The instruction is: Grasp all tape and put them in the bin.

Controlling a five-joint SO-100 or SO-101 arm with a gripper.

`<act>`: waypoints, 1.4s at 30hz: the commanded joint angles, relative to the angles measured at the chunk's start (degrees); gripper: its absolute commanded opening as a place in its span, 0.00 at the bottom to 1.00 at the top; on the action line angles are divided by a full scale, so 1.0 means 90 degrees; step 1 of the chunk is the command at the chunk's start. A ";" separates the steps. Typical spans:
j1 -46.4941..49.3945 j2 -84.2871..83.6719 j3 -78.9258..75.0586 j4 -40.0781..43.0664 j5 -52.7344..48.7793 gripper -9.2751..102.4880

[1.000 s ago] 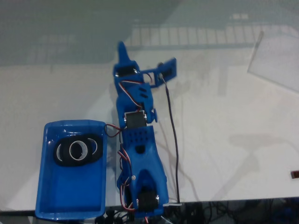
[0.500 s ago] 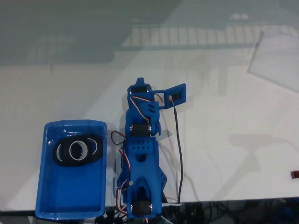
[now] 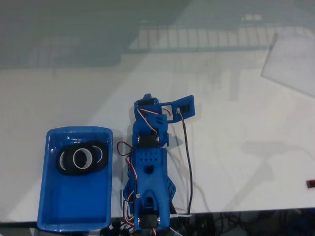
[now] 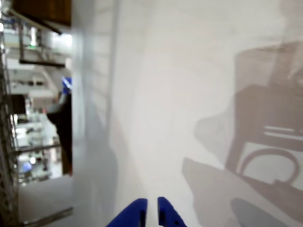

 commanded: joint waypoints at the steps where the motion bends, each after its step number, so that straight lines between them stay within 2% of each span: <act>1: 0.0039 0.0107 0.0000 0.0078 -0.0059 0.08; 42: 0.0039 0.0107 0.0361 0.0059 -0.0225 0.08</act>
